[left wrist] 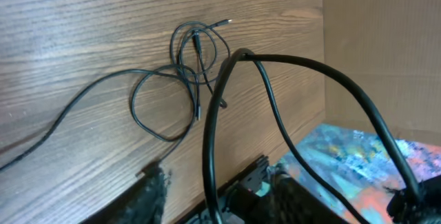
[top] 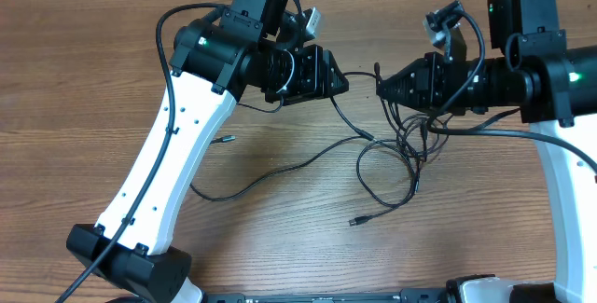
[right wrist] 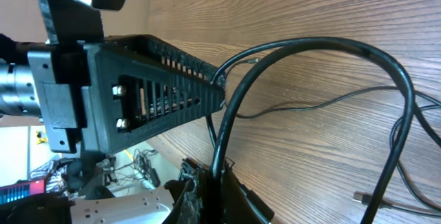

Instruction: Untangle cables

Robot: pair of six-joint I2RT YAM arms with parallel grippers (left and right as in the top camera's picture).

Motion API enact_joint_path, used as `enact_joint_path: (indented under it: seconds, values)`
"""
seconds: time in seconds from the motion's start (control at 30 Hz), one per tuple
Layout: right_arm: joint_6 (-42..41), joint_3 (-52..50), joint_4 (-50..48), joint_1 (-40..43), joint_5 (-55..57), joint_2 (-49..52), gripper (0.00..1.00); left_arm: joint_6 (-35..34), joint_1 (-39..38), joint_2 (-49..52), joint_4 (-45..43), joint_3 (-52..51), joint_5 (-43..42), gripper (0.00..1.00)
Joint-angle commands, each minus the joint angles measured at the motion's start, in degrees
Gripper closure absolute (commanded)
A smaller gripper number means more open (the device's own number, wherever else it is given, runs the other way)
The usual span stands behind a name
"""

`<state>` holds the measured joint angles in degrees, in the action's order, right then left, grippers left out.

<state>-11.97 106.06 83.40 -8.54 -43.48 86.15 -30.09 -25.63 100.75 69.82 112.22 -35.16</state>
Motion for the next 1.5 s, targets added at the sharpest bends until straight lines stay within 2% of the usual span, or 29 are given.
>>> enact_joint_path:
  seconds: [0.0, 0.2, 0.27, 0.33, 0.37, 0.47, 0.57, 0.7, 0.8, 1.0, 1.13, 1.47]
  values:
    - [0.0, 0.0, -0.61, -0.83, -2.43, -0.46, 0.96, -0.17, -0.07, 0.52, 0.02, 0.37, -0.76, 0.54]
    - [0.0, 0.0, -0.59, -0.83, -2.69, -0.46, 0.96, -0.17, -0.07, 0.55, 0.31, 0.37, -0.7, 0.67]
    - [0.0, 0.0, -0.55, -0.83, -2.69, -0.46, 0.96, -0.17, -0.07, 0.55, 0.39, 0.37, -0.68, 0.77]
    - [0.02, 0.0, -0.55, -0.83, -2.67, -0.46, 0.96, -0.15, -0.07, 0.55, 0.39, 0.37, -0.63, 0.92]
    - [0.02, 0.0, -0.55, -0.83, -2.67, -0.46, 0.96, -0.17, -0.07, 0.55, 0.39, 0.37, -0.61, 0.96]
    - [0.04, 0.0, -0.52, -0.83, -1.4, -0.46, 0.95, 0.0, -0.07, 0.55, 0.39, 0.37, -0.26, 0.96]
    - [0.0, 0.0, -0.33, -0.83, 5.57, -0.46, 0.71, 0.33, -0.07, 0.44, 0.39, 0.42, -0.55, 0.96]
    - [-0.02, 0.0, 1.27, -0.83, 14.51, -0.39, 0.23, 2.1, 0.57, -1.09, -0.76, 0.63, -0.68, 0.96]
    - [-0.04, 0.0, 2.21, -0.83, 17.97, -0.39, 0.0, 3.37, 1.11, -3.3, -1.95, 1.92, 0.11, 0.96]
    - [-0.02, -0.07, 2.38, -0.83, 19.69, -0.17, 0.0, 2.73, 1.27, -10.12, -3.19, 4.15, 5.31, 0.96]
    - [0.0, -1.9, 1.92, -0.83, 19.69, -0.13, 0.0, 2.71, 1.27, -15.08, -3.76, 4.22, 5.73, 0.96]
    - [-1.46, -15.93, -7.89, -0.83, 19.45, -0.07, 0.0, 4.37, 1.27, -25.97, -5.29, 4.2, 8.26, 0.96]
